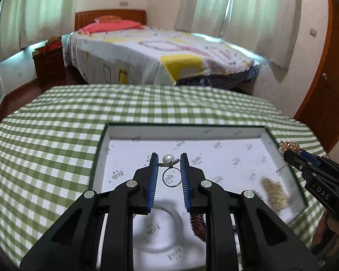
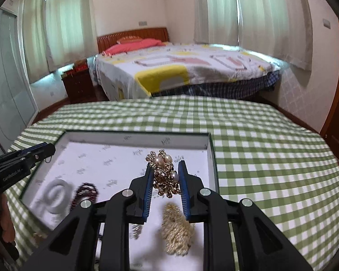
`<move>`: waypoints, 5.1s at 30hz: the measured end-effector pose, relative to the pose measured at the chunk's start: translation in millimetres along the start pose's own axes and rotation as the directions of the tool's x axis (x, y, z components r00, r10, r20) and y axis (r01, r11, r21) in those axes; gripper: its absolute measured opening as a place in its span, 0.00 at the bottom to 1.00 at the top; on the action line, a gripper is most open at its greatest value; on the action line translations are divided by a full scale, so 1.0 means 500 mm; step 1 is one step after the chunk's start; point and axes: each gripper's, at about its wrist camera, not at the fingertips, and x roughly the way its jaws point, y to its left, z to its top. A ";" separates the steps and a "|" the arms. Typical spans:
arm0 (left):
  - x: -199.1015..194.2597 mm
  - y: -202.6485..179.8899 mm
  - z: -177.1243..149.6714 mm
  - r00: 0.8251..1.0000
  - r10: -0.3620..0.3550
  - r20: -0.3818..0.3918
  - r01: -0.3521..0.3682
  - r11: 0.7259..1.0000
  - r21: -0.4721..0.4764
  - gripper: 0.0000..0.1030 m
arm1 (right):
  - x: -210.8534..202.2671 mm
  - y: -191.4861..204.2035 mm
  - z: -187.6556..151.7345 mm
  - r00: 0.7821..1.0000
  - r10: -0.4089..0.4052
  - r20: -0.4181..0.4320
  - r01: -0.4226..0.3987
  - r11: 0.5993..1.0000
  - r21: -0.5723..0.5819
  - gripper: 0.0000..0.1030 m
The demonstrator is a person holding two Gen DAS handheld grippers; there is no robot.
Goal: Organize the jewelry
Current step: 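Carry the ring and brooch into the tray and open both grippers, then withdraw both open grippers from the tray toward the remaining jewelry, then grasp the red tassel charm with the left gripper while the right grasps the black pendant necklace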
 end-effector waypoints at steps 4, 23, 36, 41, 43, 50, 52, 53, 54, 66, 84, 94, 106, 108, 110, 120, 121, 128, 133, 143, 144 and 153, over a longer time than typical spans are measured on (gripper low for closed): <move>0.056 0.014 0.000 0.997 0.019 -0.069 -0.020 1.000 -0.006 0.19 | 0.049 -0.012 -0.009 0.998 -0.008 -0.057 0.008 1.000 -0.004 0.22; 0.131 0.024 -0.004 0.981 0.007 -0.195 -0.017 0.999 -0.047 0.42 | 0.096 -0.024 -0.018 0.989 -0.004 -0.145 0.001 1.000 -0.023 0.24; 0.056 0.025 -0.013 0.997 -0.008 -0.077 0.004 0.999 -0.055 0.55 | 0.032 -0.013 -0.006 0.998 -0.007 -0.067 0.006 1.000 -0.020 0.35; -0.004 0.027 -0.021 1.000 0.005 0.008 -0.005 0.999 -0.047 0.56 | -0.009 -0.005 -0.003 1.000 -0.007 -0.026 0.006 1.000 -0.011 0.35; -0.031 0.031 -0.027 0.999 0.013 0.037 -0.011 0.999 -0.045 0.56 | -0.024 -0.002 -0.003 1.000 -0.004 -0.014 0.004 1.000 -0.006 0.35; -0.101 0.039 -0.066 0.996 0.028 0.083 -0.024 0.999 -0.044 0.56 | -0.080 0.015 -0.030 1.000 0.009 0.011 -0.009 1.000 0.011 0.35; -0.112 0.038 -0.080 0.996 0.028 0.083 -0.025 0.999 -0.043 0.56 | -0.095 0.021 -0.044 1.000 0.012 0.011 -0.012 1.000 0.012 0.35; -0.120 0.037 -0.091 0.996 0.031 0.082 -0.027 0.999 -0.042 0.56 | -0.101 0.024 -0.051 1.000 0.013 0.010 -0.013 1.000 0.011 0.35; -0.127 0.037 -0.100 0.996 0.033 0.080 -0.029 0.999 -0.041 0.56 | -0.106 0.028 -0.059 1.000 0.014 0.008 -0.014 1.000 0.010 0.35; -0.174 0.038 -0.214 0.999 0.039 0.031 -0.038 0.999 -0.038 0.56 | -0.154 0.053 -0.161 0.999 0.025 -0.040 -0.025 1.000 -0.005 0.35; -0.191 0.023 -0.283 0.999 0.037 -0.006 -0.037 0.999 0.002 0.55 | -0.165 0.084 -0.215 0.996 0.050 -0.069 -0.052 0.998 -0.027 0.35; -0.188 0.003 -0.291 0.999 0.031 -0.013 -0.030 0.999 0.020 0.54 | -0.160 0.069 -0.220 0.996 0.044 -0.074 -0.045 0.999 -0.007 0.35; -0.189 -0.070 -0.299 1.000 0.001 -0.021 0.001 0.996 0.088 0.47 | -0.171 0.004 -0.231 0.998 0.013 -0.069 -0.009 0.998 0.060 0.35; -0.190 -0.087 -0.302 1.000 -0.006 -0.024 0.009 0.994 0.106 0.47 | -0.173 -0.006 -0.233 0.998 0.011 -0.067 -0.006 0.997 0.077 0.35; -0.189 -0.102 -0.304 1.000 -0.012 -0.026 0.015 0.992 0.122 0.47 | -0.175 -0.017 -0.236 0.998 0.012 -0.066 -0.005 0.996 0.094 0.35; -0.154 -0.139 -0.302 0.998 -0.023 -0.058 0.031 0.988 0.149 0.27 | -0.178 -0.026 -0.242 0.998 0.027 -0.060 -0.020 0.993 0.112 0.35; -0.150 -0.137 -0.303 0.998 -0.023 -0.062 0.032 0.989 0.145 0.24 | -0.177 -0.026 -0.242 0.998 0.027 -0.060 -0.020 0.993 0.114 0.35; -0.150 -0.128 -0.303 0.997 -0.040 -0.059 0.047 0.990 0.133 0.03 | -0.169 -0.024 -0.246 0.997 0.030 -0.070 -0.022 0.993 0.117 0.35; -0.160 -0.123 -0.303 0.998 -0.044 -0.043 0.050 0.990 0.135 0.02 | -0.169 -0.024 -0.247 0.997 0.028 -0.073 -0.019 0.993 0.114 0.35; -0.183 -0.088 -0.290 0.998 -0.058 -0.012 0.059 0.994 0.093 0.02 | -0.166 -0.012 -0.247 0.997 0.029 -0.078 -0.022 0.995 0.098 0.35; -0.185 -0.085 -0.288 0.998 -0.056 -0.009 0.056 0.994 0.090 0.02 | -0.166 -0.010 -0.247 0.997 0.030 -0.078 -0.022 0.995 0.096 0.35; -0.184 -0.071 -0.286 0.999 -0.051 -0.006 0.051 0.996 0.080 0.02 | -0.167 0.018 -0.237 0.995 0.065 -0.072 -0.060 0.996 0.069 0.35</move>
